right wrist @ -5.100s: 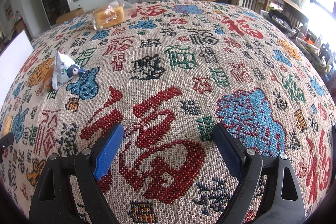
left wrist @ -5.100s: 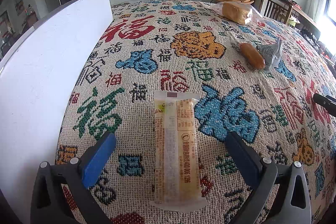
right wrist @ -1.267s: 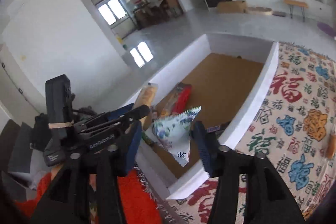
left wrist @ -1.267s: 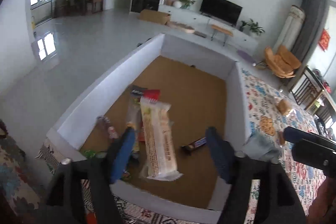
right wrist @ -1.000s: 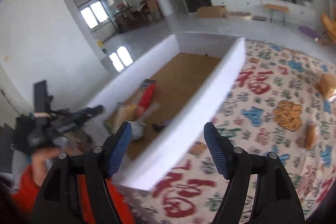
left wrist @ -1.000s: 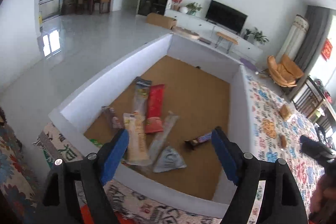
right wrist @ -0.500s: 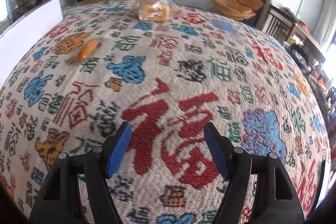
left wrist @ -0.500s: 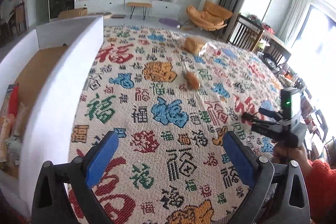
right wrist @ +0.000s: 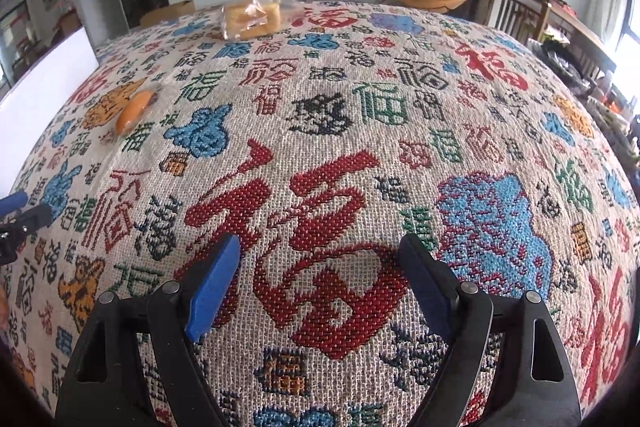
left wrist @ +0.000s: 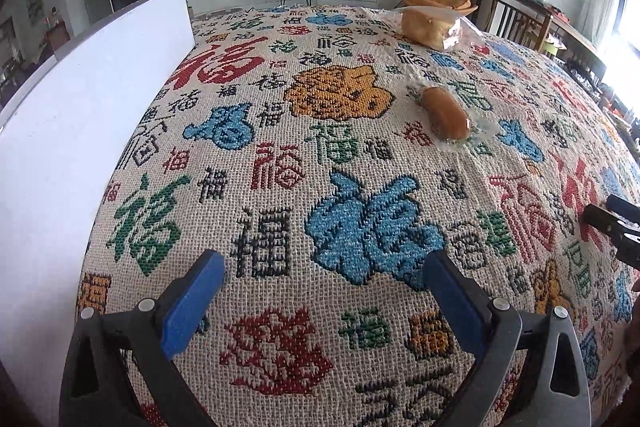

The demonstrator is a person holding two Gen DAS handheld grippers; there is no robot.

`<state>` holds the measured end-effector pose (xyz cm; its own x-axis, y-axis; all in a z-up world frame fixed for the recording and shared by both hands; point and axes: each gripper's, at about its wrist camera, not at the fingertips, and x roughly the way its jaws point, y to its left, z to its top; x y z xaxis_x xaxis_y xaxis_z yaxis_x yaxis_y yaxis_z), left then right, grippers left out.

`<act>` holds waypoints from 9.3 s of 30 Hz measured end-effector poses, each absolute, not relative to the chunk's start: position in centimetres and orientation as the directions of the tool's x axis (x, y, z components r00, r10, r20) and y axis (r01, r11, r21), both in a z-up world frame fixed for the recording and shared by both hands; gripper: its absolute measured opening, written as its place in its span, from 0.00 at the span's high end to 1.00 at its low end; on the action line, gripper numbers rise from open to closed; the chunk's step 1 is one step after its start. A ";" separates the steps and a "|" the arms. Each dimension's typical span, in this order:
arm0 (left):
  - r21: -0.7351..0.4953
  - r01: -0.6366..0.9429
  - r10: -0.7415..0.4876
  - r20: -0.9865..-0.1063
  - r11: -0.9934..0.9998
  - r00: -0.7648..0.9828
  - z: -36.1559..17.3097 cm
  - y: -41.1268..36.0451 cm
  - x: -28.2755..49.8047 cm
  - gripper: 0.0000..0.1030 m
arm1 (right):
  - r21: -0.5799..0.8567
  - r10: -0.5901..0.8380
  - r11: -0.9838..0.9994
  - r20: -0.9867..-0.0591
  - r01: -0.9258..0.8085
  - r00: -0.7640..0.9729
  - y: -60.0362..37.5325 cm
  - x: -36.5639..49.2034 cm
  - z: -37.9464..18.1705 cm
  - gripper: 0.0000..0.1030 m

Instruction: Organize snacks

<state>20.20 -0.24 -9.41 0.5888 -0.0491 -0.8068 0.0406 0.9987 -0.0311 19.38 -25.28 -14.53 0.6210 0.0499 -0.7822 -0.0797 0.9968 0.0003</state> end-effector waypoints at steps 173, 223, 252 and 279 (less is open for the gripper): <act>-0.015 0.112 -0.077 -0.814 0.994 0.576 -9.6 -4.4 32.9 0.00 | 0.011 0.051 0.998 -0.788 -0.069 0.614 -23.4 21.4 -15.0 0.14; -0.046 0.201 -0.143 -0.856 0.978 0.496 -9.1 -3.9 33.1 0.01 | 0.010 0.051 0.998 -0.787 -0.070 0.615 -23.8 21.1 -14.9 0.14; -0.287 0.179 -0.332 -0.682 0.941 0.652 -3.7 0.4 23.4 0.79 | 0.142 0.166 0.986 -0.749 -0.088 0.642 -25.6 18.0 -14.1 0.18; -0.260 -0.245 0.006 -0.675 0.934 0.738 7.6 29.4 9.7 0.77 | 0.362 0.735 0.619 -0.579 -0.697 0.353 14.8 17.8 5.7 0.26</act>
